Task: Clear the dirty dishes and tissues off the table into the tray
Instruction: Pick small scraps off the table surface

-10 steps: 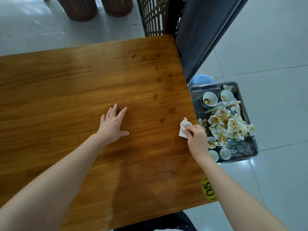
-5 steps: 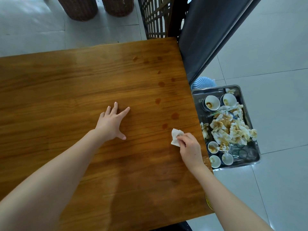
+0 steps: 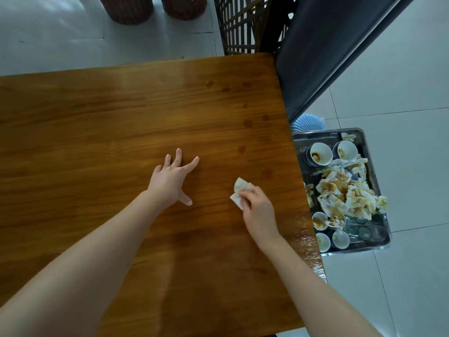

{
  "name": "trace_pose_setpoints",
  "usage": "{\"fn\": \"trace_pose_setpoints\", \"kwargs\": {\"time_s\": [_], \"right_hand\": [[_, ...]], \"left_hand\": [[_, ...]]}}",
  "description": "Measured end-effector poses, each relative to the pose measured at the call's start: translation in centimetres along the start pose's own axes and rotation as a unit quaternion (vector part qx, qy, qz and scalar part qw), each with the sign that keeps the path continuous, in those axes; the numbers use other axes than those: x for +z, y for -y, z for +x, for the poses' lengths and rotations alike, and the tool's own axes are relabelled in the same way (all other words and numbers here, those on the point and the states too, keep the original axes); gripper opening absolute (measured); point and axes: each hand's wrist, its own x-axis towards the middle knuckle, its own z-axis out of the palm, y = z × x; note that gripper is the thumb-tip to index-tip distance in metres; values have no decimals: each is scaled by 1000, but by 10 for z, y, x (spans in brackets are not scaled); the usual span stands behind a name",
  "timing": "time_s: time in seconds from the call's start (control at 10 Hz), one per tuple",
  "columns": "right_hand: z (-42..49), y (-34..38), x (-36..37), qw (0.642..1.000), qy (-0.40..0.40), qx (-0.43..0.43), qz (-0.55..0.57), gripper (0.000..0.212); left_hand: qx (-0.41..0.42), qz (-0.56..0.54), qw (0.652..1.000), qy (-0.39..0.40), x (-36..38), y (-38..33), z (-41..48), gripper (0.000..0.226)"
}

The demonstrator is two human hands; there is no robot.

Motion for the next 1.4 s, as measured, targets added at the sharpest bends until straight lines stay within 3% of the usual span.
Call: {"fn": "trace_pose_setpoints", "kwargs": {"time_s": [0.1,0.3,0.5,0.7,0.8,0.9,1.1,1.2,1.4], "right_hand": [[-11,4,11,1000,12,-14,-8,32],[0,-7,1,997,28,-69,-37,25],[47,-33,-38,991,-107,75,-4,20],[56,-32,-39,981,-148,122,1,20],[46,-20,-23,990,-99,103,-2,17],[25,1,2,998,-34,42,-7,19],[11,12,14,994,23,-81,-76,23],[17,8,7,972,33,-170,-159,29],[30,2,-3,945,112,-239,-195,43]], "left_hand": [[-1,-1,1000,0,1,-2,1,125],[-1,-2,1000,2,2,-2,1,126],[-1,-4,1000,-5,5,-2,4,126],[-5,-1,1000,-4,6,-1,5,127],[-4,1,1000,-5,6,-1,6,127],[-7,1,1000,-6,6,-1,5,127],[-10,5,1000,-2,6,-2,6,128],[-9,4,1000,-5,7,-2,7,127],[-3,4,1000,-6,9,0,8,128]]}}
